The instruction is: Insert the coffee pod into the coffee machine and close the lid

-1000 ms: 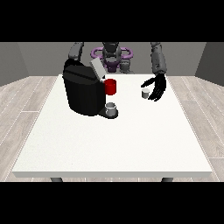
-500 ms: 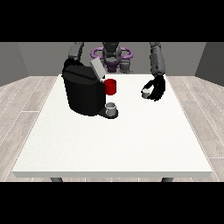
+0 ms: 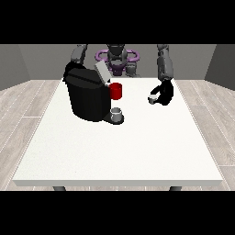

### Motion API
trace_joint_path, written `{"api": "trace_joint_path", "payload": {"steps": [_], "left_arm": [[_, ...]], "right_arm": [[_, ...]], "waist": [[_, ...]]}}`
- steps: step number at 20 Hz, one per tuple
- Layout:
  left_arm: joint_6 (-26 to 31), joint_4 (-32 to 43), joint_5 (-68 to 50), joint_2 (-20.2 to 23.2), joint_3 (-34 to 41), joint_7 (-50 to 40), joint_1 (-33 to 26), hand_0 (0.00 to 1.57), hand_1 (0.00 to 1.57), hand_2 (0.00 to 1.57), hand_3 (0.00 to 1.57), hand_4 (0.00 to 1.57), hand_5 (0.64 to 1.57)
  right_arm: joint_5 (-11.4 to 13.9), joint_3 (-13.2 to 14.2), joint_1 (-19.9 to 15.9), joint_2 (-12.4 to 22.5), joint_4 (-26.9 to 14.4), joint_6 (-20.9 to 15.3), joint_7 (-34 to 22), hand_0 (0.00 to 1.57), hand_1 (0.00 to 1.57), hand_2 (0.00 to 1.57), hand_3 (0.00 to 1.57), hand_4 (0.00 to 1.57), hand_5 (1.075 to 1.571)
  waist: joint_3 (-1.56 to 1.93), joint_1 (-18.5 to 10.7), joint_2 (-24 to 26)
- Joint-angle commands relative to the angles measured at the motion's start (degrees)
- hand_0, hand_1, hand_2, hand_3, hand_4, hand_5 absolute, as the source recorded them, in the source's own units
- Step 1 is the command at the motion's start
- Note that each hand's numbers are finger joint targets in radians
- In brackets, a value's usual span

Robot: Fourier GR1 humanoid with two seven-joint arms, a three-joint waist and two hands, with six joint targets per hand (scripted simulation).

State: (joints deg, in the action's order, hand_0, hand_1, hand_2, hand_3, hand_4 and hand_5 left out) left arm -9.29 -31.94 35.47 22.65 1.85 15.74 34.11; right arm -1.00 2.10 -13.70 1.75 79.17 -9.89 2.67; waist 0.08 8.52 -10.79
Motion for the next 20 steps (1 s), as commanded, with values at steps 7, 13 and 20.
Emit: {"api": "trace_joint_path", "payload": {"steps": [7, 13, 20], "left_arm": [[7.9, -3.0, -0.81, -0.42, -0.29, 1.98, 6.36, 1.4, 1.4, 1.42, 1.36, 0.6, 1.571], [11.17, -6.74, -0.25, -1.48, -1.23, 0.59, 9.1, 1.26, 1.26, 1.32, 1.3, 0.53, 1.571], [19.28, -8.85, -1.98, 1.48, 0.94, -3.06, 16.83, 1.25, 1.25, 1.33, 1.28, 0.54, 1.571]], "right_arm": [[-0.55, 0.92, 0.07, 1.04, -3.79, 1.12, -1.02, 0.0, 0.0, 0.0, 0.0, 0.49, 1.571], [-0.22, 0.33, 2.81, -1.45, -8.15, 1.31, 6.34, 0.0, 0.0, 0.0, 0.0, 0.47, 1.571], [-3.0, 2.8, -0.13, 0.42, -8.9, 3.21, 4.69, 0.0, 0.0, 0.0, 0.0, 0.5, 1.571]], "waist": [[-0.07, -0.7, 4.12], [-0.06, -1.58, 5.34], [-0.06, -0.2, 5.55]]}}
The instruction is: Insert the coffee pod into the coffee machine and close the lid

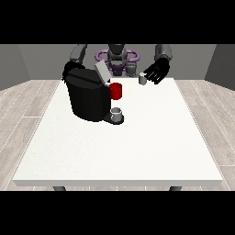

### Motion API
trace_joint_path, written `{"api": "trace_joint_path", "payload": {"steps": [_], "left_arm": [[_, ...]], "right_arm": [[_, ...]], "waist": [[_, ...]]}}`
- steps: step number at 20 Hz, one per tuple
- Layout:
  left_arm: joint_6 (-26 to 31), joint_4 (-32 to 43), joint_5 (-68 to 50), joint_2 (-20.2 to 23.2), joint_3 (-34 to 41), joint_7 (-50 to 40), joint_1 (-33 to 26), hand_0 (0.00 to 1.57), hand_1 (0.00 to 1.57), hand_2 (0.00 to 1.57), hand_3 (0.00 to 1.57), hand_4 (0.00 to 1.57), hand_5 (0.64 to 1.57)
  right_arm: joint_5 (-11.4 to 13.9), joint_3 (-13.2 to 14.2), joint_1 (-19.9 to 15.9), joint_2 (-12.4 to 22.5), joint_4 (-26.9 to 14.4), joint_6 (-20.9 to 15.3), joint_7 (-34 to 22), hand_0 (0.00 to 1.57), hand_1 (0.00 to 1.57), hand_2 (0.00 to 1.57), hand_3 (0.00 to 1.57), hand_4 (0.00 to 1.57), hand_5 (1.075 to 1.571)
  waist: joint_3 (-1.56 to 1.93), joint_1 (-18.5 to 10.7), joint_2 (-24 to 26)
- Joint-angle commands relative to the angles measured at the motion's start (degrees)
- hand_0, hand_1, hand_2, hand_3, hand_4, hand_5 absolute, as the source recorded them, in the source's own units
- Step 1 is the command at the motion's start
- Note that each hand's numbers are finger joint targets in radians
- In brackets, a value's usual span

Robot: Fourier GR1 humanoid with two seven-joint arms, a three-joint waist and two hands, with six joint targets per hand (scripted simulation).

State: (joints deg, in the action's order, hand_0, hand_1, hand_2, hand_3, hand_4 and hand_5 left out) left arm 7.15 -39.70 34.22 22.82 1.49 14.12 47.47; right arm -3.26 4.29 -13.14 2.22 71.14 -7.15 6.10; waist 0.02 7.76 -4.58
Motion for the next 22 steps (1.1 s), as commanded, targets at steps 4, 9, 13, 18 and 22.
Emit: {"api": "trace_joint_path", "payload": {"steps": [4, 9, 13, 18, 22], "left_arm": [[0.18, 0.25, -0.25, 1.72, 3.07, -1.52, 3.94, 1.25, 1.25, 1.33, 1.28, 0.54, 1.571], [0.27, 0.84, 0.22, 4.66, 5.01, -5.08, 11.63, 1.02, 1.02, 1.21, 1.23, 0.5, 1.571], [0.82, 2.63, -0.61, 6.04, 7.27, -8.05, 15.79, 1.21, 1.21, 1.25, 1.19, 0.49, 1.571], [2.93, 1.03, -0.32, 4.17, 5.73, -6.77, 17.19, 1.26, 1.26, 1.32, 1.25, 0.52, 1.571], [1.78, 2.54, 0.56, 5.39, 6.4, -7.53, 18.4, 1.26, 1.26, 1.31, 1.24, 0.51, 1.571]], "right_arm": [[-0.26, -1.0, -0.53, 0.27, 2.64, 1.36, 0.68, 0.0, 0.0, 0.0, 0.0, 0.52, 1.571], [2.06, -3.85, -3.02, -0.75, 5.07, -0.24, -2.59, 0.0, 0.0, 0.0, 0.0, 0.51, 1.571], [3.23, -4.83, -4.49, -1.78, 7.1, -2.13, -3.76, 0.0, 0.0, 0.0, 0.0, 0.51, 1.571], [2.27, -1.52, -6.54, 0.79, 5.0, -1.54, -2.07, 0.0, 0.0, 0.0, 0.0, 0.52, 1.571], [1.79, -2.63, -5.63, -0.63, 6.87, -1.5, -2.86, 0.0, 0.0, 0.0, 0.0, 0.53, 1.571]], "waist": [[-0.02, 3.52, -2.12], [-0.02, 7.51, -4.39], [-0.02, 9.79, -6.87], [0.0, 7.25, -7.48], [0.0, 9.25, -8.75]]}}
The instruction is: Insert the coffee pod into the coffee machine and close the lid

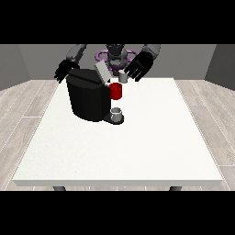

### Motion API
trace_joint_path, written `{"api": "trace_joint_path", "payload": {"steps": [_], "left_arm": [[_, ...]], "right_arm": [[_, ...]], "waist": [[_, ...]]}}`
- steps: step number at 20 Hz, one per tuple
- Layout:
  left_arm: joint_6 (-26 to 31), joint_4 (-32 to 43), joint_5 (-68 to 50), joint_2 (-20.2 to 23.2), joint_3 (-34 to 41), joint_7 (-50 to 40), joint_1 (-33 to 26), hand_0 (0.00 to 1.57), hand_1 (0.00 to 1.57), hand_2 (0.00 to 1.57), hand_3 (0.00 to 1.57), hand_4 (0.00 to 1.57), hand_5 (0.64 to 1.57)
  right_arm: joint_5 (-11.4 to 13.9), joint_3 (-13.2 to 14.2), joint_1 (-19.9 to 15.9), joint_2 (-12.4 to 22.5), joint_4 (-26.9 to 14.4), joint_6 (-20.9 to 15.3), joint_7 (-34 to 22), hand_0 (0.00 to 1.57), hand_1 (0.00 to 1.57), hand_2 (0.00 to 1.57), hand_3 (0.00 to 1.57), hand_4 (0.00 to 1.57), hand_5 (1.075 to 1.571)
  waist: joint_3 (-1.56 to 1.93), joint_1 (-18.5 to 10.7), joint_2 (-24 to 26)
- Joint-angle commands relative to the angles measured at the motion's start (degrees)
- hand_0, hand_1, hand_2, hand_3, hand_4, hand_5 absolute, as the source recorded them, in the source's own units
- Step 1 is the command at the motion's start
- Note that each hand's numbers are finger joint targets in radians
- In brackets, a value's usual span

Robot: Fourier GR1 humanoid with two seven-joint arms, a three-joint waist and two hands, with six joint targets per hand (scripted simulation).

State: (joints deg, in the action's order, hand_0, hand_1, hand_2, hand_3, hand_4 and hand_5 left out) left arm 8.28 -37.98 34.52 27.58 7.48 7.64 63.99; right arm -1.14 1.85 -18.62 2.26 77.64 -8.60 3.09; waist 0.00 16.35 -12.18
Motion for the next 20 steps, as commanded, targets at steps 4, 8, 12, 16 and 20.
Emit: {"api": "trace_joint_path", "payload": {"steps": [4, 8, 12, 16, 20], "left_arm": [[-2.35, 1.22, 1.28, -2.12, -0.27, -0.95, 0.7, 1.28, 1.28, 1.3, 1.24, 0.49, 1.571], [-1.3, 1.93, 1.46, -1.41, -0.07, -0.83, 1.55, 1.29, 1.29, 1.32, 1.22, 0.5, 1.571], [-0.87, 2.74, 2.04, -0.53, -0.02, -0.75, 2.2, 1.32, 1.32, 1.33, 1.23, 0.51, 1.571], [-1.16, 2.38, 2.23, -1.18, -0.1, -0.02, 3.06, 1.25, 1.25, 1.29, 1.21, 0.51, 1.571], [-0.15, 2.31, 2.54, -2.16, -0.66, -0.5, 3.73, 1.18, 1.18, 1.26, 1.19, 0.5, 1.571]], "right_arm": [[0.37, -0.63, -0.96, -0.56, 2.27, -1.11, -2.78, 0.0, 0.0, 0.0, 0.0, 0.48, 1.571], [0.57, -0.95, 0.04, -1.06, 2.19, -1.25, -1.76, 0.0, 0.0, 0.0, 0.0, 0.53, 1.571], [-0.13, -0.76, 0.46, -1.25, 2.72, -0.69, -0.44, 0.0, 0.0, 0.0, 0.0, 0.51, 1.571], [-0.39, 0.51, -1.2, 0.14, 2.75, -0.82, -1.61, 0.0, 0.0, 0.0, 0.0, 0.51, 1.571], [-0.53, 0.91, -1.66, -0.39, 1.18, -1.17, -0.17, 0.0, 0.0, 0.0, 0.0, 0.48, 1.571]], "waist": [[-0.01, 1.23, -0.9], [-0.01, 1.15, -1.23], [-0.01, 2.01, -2.4], [-0.01, 1.54, -2.78], [0.0, 0.43, -2.92]]}}
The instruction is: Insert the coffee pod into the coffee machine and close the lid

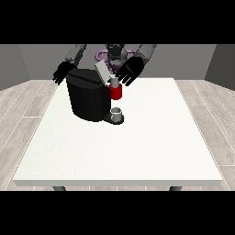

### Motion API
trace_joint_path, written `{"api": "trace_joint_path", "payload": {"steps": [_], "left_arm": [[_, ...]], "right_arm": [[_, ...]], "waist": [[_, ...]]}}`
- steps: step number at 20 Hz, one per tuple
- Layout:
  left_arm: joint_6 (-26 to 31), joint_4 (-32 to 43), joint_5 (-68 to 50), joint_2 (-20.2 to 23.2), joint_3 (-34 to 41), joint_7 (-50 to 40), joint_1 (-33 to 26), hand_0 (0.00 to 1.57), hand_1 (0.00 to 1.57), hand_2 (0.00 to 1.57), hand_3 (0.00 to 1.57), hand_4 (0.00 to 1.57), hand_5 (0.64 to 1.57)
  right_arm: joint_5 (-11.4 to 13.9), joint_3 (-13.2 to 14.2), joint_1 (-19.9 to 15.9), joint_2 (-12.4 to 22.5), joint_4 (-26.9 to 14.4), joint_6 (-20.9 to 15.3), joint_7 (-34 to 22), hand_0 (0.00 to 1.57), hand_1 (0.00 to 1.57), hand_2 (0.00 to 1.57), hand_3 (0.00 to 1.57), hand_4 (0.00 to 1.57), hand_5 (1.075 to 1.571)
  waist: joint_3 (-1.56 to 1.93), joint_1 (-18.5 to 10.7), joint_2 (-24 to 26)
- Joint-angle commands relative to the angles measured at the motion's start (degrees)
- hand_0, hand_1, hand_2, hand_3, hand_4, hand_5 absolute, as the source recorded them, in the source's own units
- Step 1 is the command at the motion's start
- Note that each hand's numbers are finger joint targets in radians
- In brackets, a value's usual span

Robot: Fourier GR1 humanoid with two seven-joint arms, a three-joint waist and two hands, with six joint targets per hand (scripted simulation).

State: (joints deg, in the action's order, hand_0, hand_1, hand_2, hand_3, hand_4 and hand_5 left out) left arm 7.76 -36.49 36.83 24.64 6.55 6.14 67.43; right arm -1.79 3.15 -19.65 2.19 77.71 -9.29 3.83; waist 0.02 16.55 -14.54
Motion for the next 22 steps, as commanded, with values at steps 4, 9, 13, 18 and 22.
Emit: {"api": "trace_joint_path", "payload": {"steps": [4, 9, 13, 18, 22], "left_arm": [[-0.29, 1.83, 0.01, 0.18, 0.82, 1.67, -1.31, 1.19, 1.19, 1.27, 1.2, 0.51, 1.571], [-1.67, 0.92, 1.44, 0.54, 0.34, 0.68, 0.58, 1.18, 1.18, 1.25, 1.19, 0.49, 1.571], [-0.09, 1.97, 0.81, -1.31, 0.48, -0.47, 0.45, 1.24, 1.24, 1.28, 1.2, 0.49, 1.571], [2.06, 2.86, 0.59, 1.0, 1.45, -1.0, 2.23, 1.22, 1.22, 1.25, 1.15, 0.47, 1.571], [1.89, 1.77, 1.42, 0.53, 0.38, 0.77, 0.78, 1.16, 1.16, 1.19, 1.06, 0.46, 1.571]], "right_arm": [[1.13, -1.49, 1.27, -0.53, 2.89, -1.16, -2.3, 0.0, 0.0, 0.0, 0.0, 0.45, 1.571], [-1.14, 0.97, 0.24, 1.51, 0.27, 2.1, 2.44, 0.0, 0.0, 0.0, 0.0, 0.44, 1.571], [0.41, 0.18, -0.01, 1.51, 0.71, 0.31, -1.15, 0.0, 0.0, 0.0, 0.0, 0.44, 1.571], [-1.24, 1.75, -1.66, 1.72, 0.51, 0.31, -2.1, 0.0, 0.0, 0.0, 0.0, 0.37, 1.571], [-0.86, 0.93, 1.27, 0.36, -0.71, 0.82, 3.13, 0.0, 0.0, 0.0, 0.0, 0.4, 1.571]], "waist": [[-0.03, 0.85, 0.53], [0.0, 0.96, -2.56], [-0.02, 0.65, -0.53], [-0.01, 1.03, -1.87], [0.0, -0.28, -1.61]]}}
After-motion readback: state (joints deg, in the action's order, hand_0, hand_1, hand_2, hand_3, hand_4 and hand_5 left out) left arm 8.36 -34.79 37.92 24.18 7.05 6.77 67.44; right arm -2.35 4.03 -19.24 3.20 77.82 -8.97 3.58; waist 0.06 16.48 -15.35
